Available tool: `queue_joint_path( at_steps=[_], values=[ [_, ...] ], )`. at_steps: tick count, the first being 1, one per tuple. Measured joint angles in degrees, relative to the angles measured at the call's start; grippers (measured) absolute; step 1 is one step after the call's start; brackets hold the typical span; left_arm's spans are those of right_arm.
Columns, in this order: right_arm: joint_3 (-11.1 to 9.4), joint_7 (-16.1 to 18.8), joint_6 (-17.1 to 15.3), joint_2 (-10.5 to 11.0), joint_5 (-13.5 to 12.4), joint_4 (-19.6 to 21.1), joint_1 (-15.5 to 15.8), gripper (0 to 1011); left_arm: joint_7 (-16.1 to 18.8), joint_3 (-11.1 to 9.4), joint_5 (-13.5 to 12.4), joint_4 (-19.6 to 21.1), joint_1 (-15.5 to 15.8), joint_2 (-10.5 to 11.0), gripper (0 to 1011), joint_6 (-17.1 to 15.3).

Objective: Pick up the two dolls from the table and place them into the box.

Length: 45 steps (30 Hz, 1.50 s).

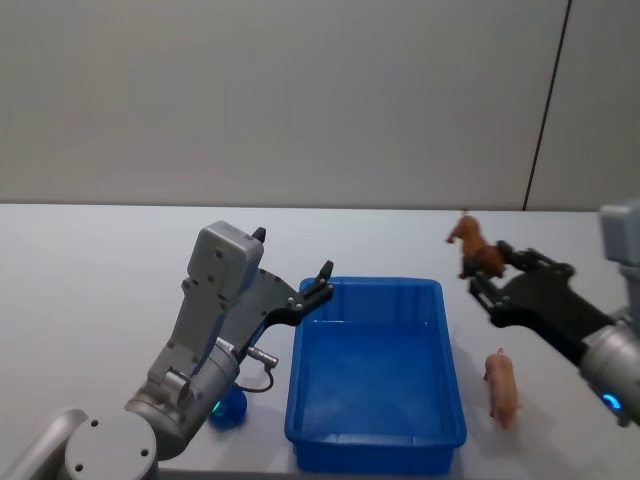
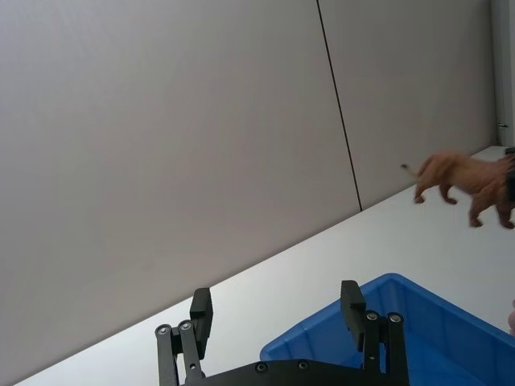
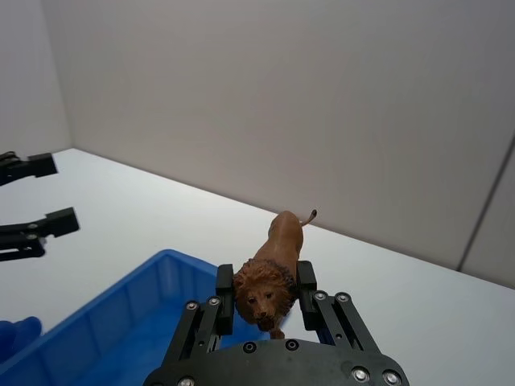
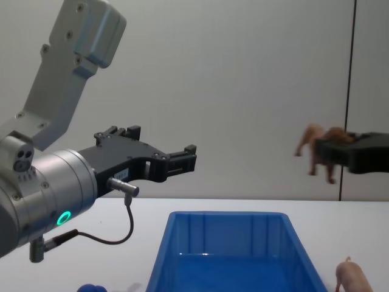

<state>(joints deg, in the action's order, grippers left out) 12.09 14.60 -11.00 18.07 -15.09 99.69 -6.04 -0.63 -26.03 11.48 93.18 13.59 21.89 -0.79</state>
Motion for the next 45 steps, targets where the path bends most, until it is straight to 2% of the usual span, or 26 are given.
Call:
queue_joint_path(
  at_steps=[8, 14, 17, 18, 21, 23, 24, 27, 29, 31, 35, 45],
  values=[
    [2.5, 4.1, -2.1, -4.0, 1.6, -5.4, -4.8, 441, 0.0, 0.0, 0.0, 0.0, 0.0, 0.0, 1003, 0.0],
    [3.8, 6.1, -3.2, -5.8, 2.3, -8.2, -6.8, 444, 0.0, 0.0, 0.0, 0.0, 0.0, 0.0, 1003, 0.0],
    [4.1, 6.6, -3.5, -6.2, 2.6, -8.8, -7.2, 482, 0.0, 0.0, 0.0, 0.0, 0.0, 0.0, 1003, 0.0],
    [4.3, 7.0, -3.7, -6.4, 2.7, -9.1, -7.4, 541, 0.0, 0.0, 0.0, 0.0, 0.0, 0.0, 1003, 0.0],
    [4.7, 7.6, -3.9, -6.6, 2.8, -9.3, -7.5, 600, 0.0, 0.0, 0.0, 0.0, 0.0, 0.0, 1003, 0.0],
    [4.8, 8.0, -3.9, -6.6, 2.9, -9.3, -7.5, 705, 0.0, 0.0, 0.0, 0.0, 0.0, 0.0, 1003, 0.0],
    [4.8, 8.0, -3.9, -6.6, 2.9, -9.3, -7.5, 705, 0.0, 0.0, 0.0, 0.0, 0.0, 0.0, 1003, 0.0],
    [4.9, 8.3, -3.7, -6.3, 2.9, -9.0, -7.2, 815, 0.0, 0.0, 0.0, 0.0, 0.0, 0.0, 1003, 0.0],
    [4.9, 8.3, -3.6, -6.1, 2.8, -8.7, -7.0, 849, 0.0, 0.0, 0.0, 0.0, 0.0, 0.0, 1003, 0.0],
    [4.8, 8.2, -3.4, -5.8, 2.6, -8.3, -6.6, 938, 0.0, 0.0, 0.0, 0.0, 0.0, 0.0, 1003, 0.0],
    [4.5, 7.7, -3.2, -5.0, 2.1, -7.5, -5.7, 1001, 0.0, 0.0, 0.0, 0.0, 0.0, 0.0, 1003, 0.0],
    [3.4, 4.7, -2.9, -1.9, 0.8, -3.4, -1.3, 1001, 0.0, 0.0, 0.0, 0.0, 0.0, 0.0, 1003, 0.0]
  ],
)
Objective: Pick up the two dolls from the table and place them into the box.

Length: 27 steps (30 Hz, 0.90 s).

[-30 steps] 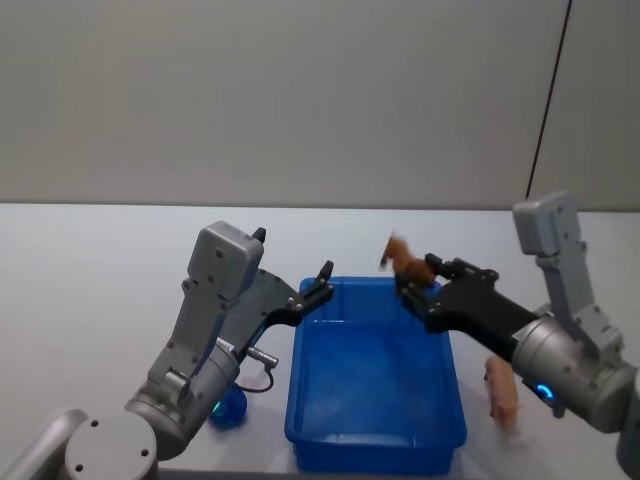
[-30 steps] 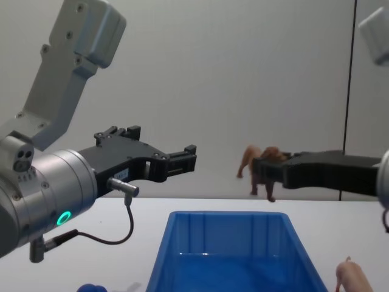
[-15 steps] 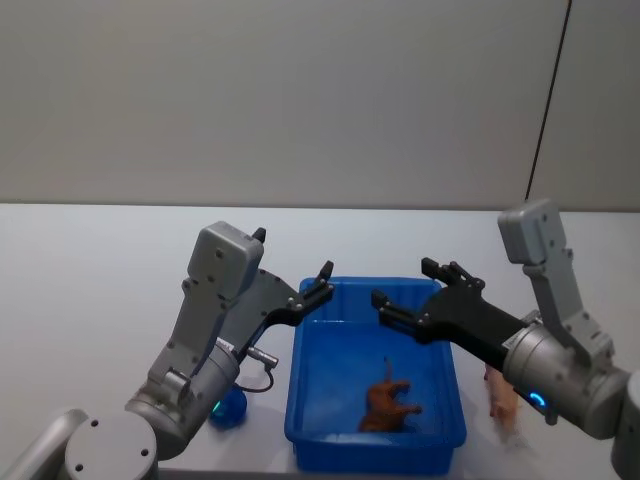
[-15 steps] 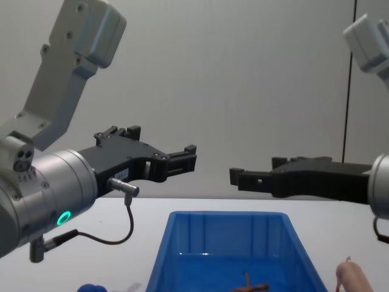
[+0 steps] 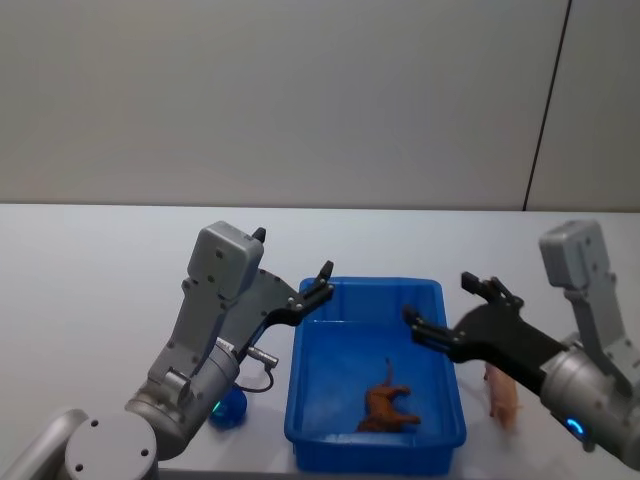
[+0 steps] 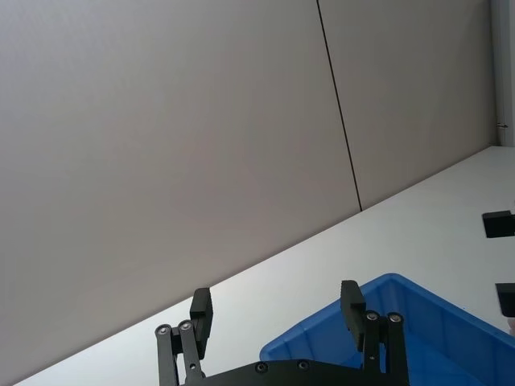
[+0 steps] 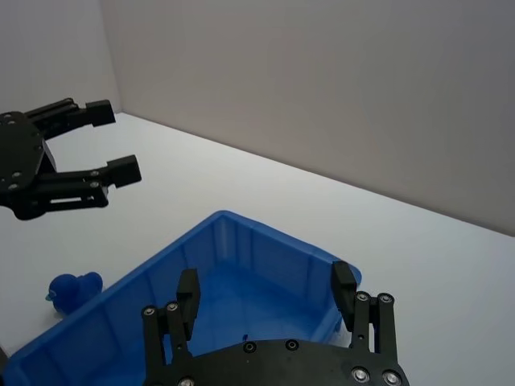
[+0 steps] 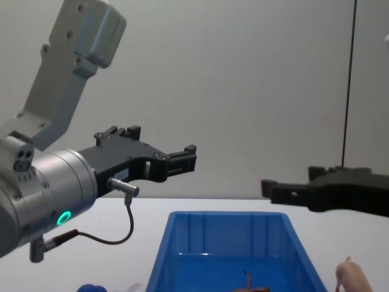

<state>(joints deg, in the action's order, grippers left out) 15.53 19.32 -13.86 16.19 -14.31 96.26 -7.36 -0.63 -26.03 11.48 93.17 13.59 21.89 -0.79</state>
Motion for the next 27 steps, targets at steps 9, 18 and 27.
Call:
queue_joint_path(
  at_steps=[9, 18, 27],
  values=[
    [-0.7, -3.2, -0.9, 2.6, -1.7, 3.4, 4.5, 1001, 0.0, 0.0, 0.0, 0.0, 0.0, 0.0, 1003, 0.0],
    [-1.3, -7.1, -1.8, 4.4, -3.3, 5.6, 8.3, 1000, 0.0, 0.0, 0.0, 0.0, 0.0, 0.0, 1003, 0.0],
    [-1.8, -10.0, -2.3, 5.4, -4.3, 6.2, 10.5, 1001, 0.0, 0.0, 0.0, 0.0, 0.0, 0.0, 1003, 0.0]
  ],
)
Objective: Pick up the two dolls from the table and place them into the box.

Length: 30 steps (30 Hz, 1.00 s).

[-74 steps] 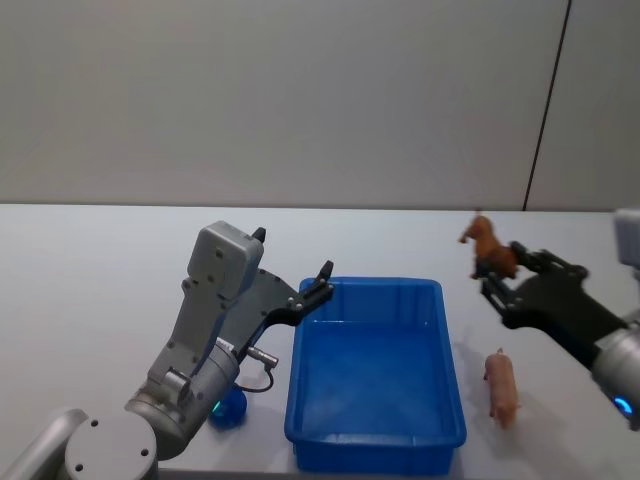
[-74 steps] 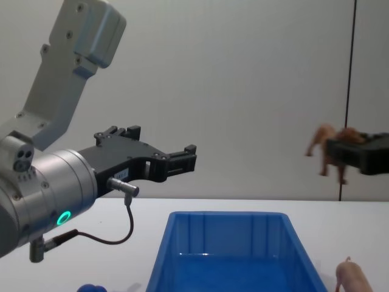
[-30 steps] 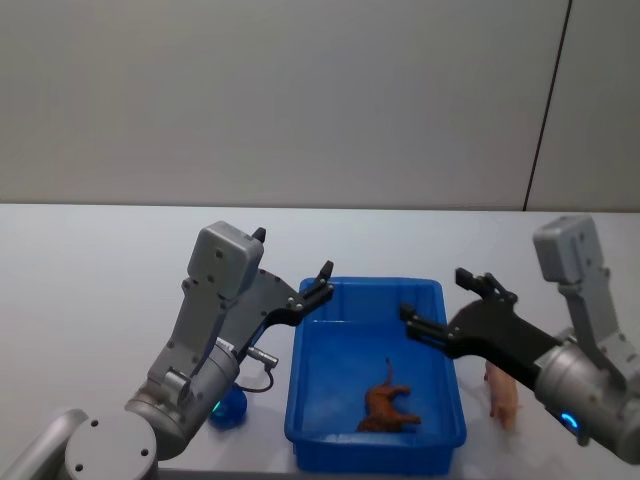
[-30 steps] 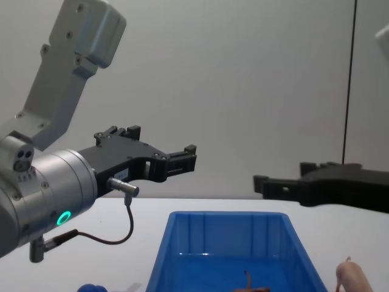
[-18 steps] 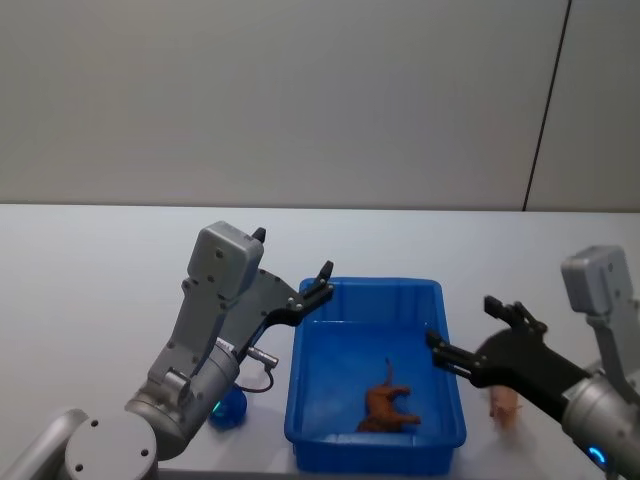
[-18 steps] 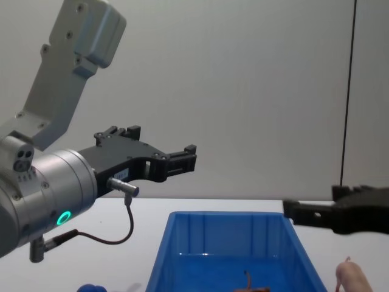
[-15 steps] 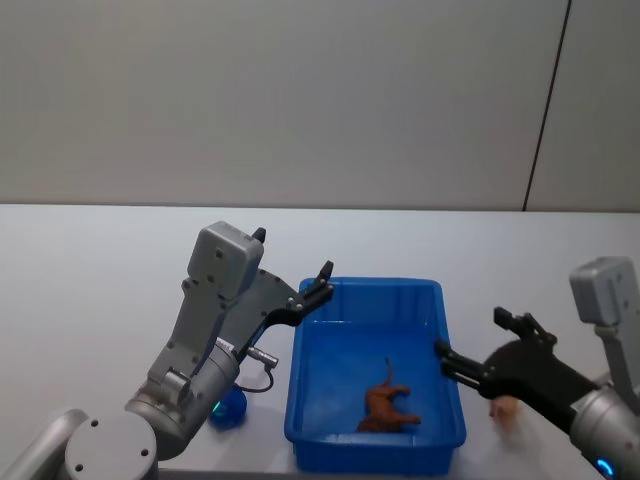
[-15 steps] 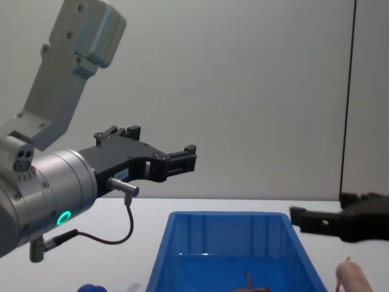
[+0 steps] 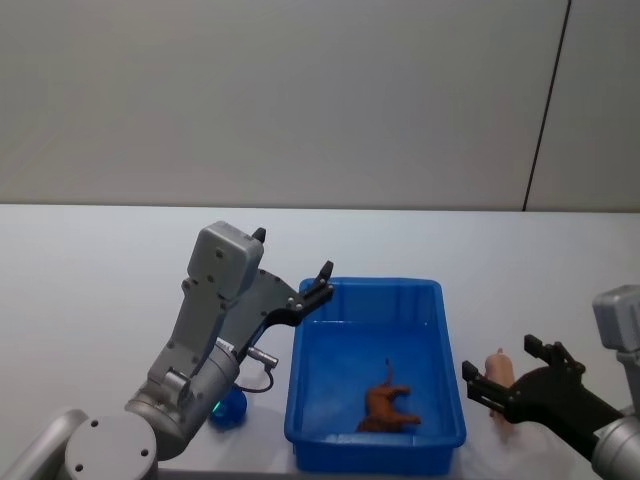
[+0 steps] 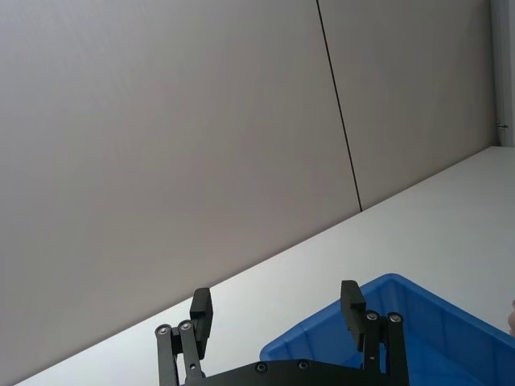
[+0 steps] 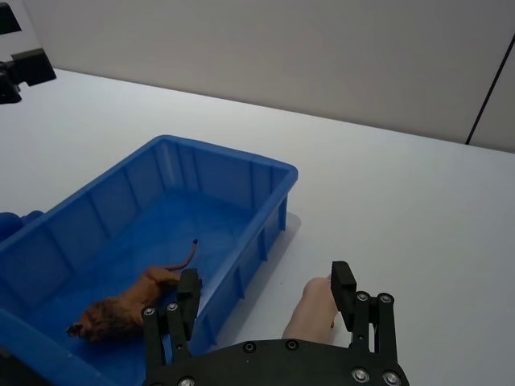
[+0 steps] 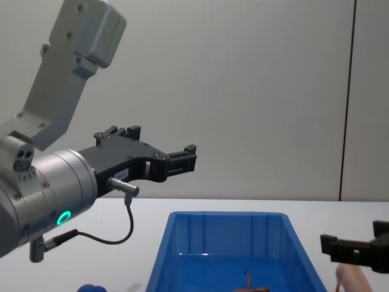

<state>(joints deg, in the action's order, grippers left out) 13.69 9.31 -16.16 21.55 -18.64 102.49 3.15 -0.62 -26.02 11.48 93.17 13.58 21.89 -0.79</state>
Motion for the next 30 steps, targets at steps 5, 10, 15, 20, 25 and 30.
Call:
queue_joint_path(
  at_steps=[5, 10, 15, 20, 25, 30],
  values=[
    [-0.2, -0.8, -0.6, 0.1, -0.7, -0.4, 0.3, 1000, 0.0, 0.0, 0.0, 0.0, 0.0, 0.0, 1003, 0.0],
    [-0.3, -1.3, -1.4, 0.0, -1.3, -1.4, 0.3, 1001, 0.0, 0.0, 0.0, 0.0, 0.0, 0.0, 1003, 0.0],
    [-0.4, -1.7, -1.9, -0.4, -1.7, -2.9, 0.0, 1001, 0.0, 0.0, 0.0, 0.0, 0.0, 0.0, 1003, 0.0],
    [-0.5, -1.8, -2.2, -0.9, -2.0, -4.5, -0.5, 1001, 0.0, 0.0, 0.0, 0.0, 0.0, 0.0, 1003, 0.0],
    [-0.4, -1.8, -2.3, -1.4, -2.0, -5.8, -1.2, 1001, 0.0, 0.0, 0.0, 0.0, 0.0, 0.0, 1003, 0.0],
    [-0.2, -1.6, -2.6, -2.1, -1.8, -7.4, -2.3, 994, 0.0, 0.0, 0.0, 0.0, 0.0, 0.0, 1003, 0.0]
  ],
)
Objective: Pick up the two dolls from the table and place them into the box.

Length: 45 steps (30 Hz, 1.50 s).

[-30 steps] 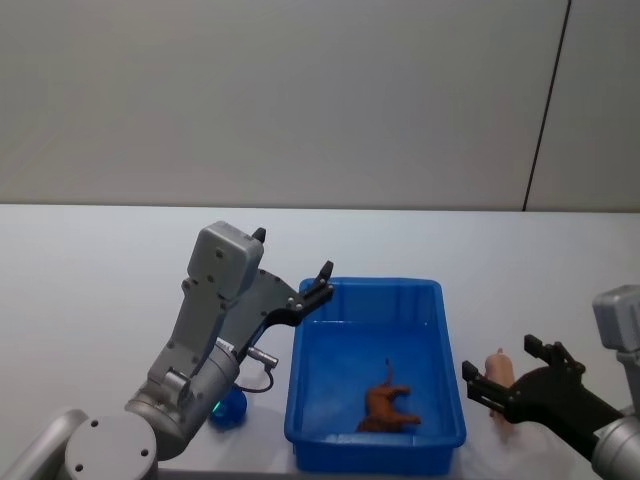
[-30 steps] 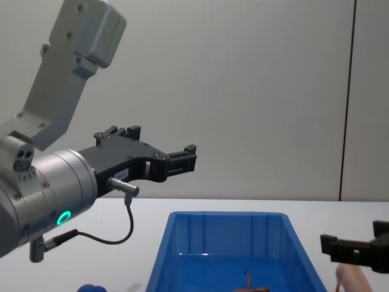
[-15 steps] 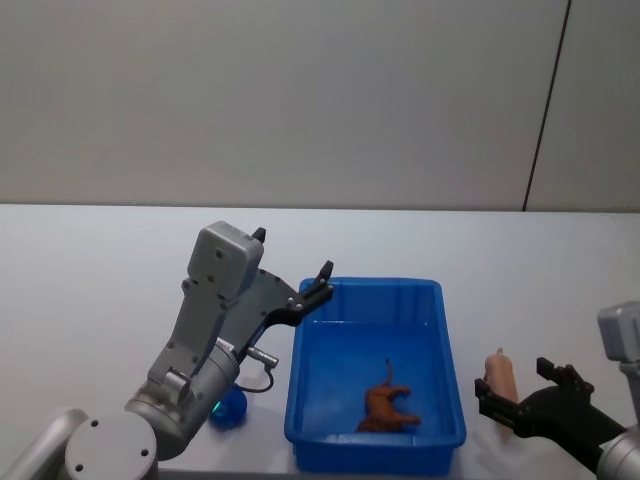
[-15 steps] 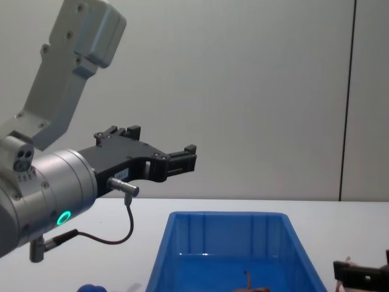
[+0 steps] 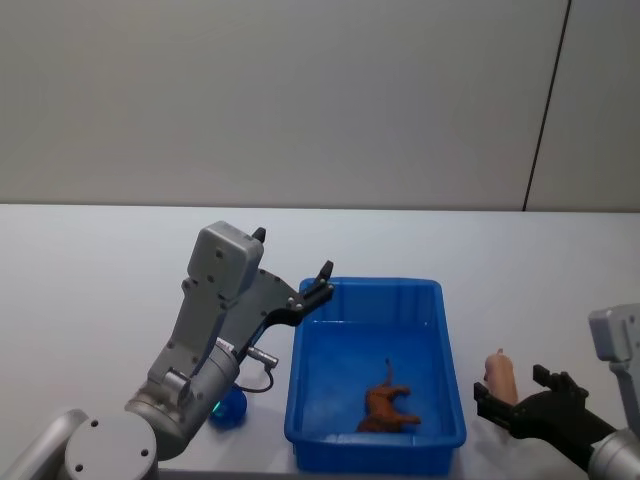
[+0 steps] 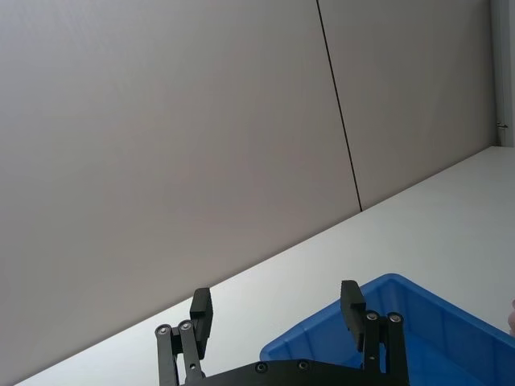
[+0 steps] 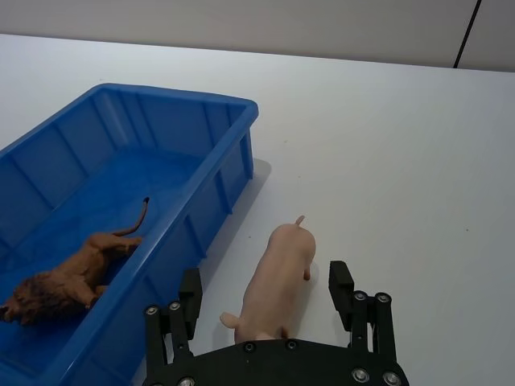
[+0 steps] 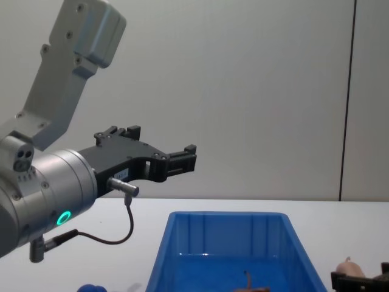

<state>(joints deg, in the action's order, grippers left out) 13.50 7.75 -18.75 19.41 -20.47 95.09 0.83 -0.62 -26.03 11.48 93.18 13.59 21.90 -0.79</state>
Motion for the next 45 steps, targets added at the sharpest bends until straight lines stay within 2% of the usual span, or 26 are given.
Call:
queue_joint_path(
  at_steps=[6, 12, 13, 14, 16, 18, 22, 34, 45],
  values=[
    [0.3, 0.4, -0.5, -0.8, 0.4, -1.3, -1.0, 879, 0.0, 0.0, 0.0, 0.0, 0.0, 0.0, 1003, 0.0],
    [0.5, 0.8, -1.1, -1.5, 0.5, -2.6, -2.0, 684, 0.0, 0.0, 0.0, 0.0, 0.0, 0.0, 1003, 0.0],
    [0.6, 0.9, -1.3, -1.6, 0.5, -2.8, -2.2, 684, 0.0, 0.0, 0.0, 0.0, 0.0, 0.0, 1003, 0.0],
    [0.6, 0.9, -1.3, -1.7, 0.5, -2.9, -2.2, 623, 0.0, 0.0, 0.0, 0.0, 0.0, 0.0, 1003, 0.0],
    [0.6, 1.0, -1.6, -1.8, 0.5, -3.2, -2.5, 589, 0.0, 0.0, 0.0, 0.0, 0.0, 0.0, 1003, 0.0],
    [0.6, 1.0, -1.9, -2.0, 0.4, -3.5, -2.7, 486, 0.0, 0.0, 0.0, 0.0, 0.0, 0.0, 1003, 0.0],
    [0.6, 1.0, -2.3, -2.2, 0.4, -3.8, -3.0, 372, 0.0, 0.0, 0.0, 0.0, 0.0, 0.0, 1003, 0.0],
    [0.6, -0.1, -2.3, -2.2, 1.2, -3.1, -3.1, 355, 0.0, 0.0, 0.0, 0.0, 0.0, 0.0, 1003, 0.0],
    [0.4, -1.7, 1.4, -1.8, 3.4, -0.3, -2.6, 352, 0.0, 0.0, 0.0, 0.0, 0.0, 0.0, 1003, 0.0]
  ],
)
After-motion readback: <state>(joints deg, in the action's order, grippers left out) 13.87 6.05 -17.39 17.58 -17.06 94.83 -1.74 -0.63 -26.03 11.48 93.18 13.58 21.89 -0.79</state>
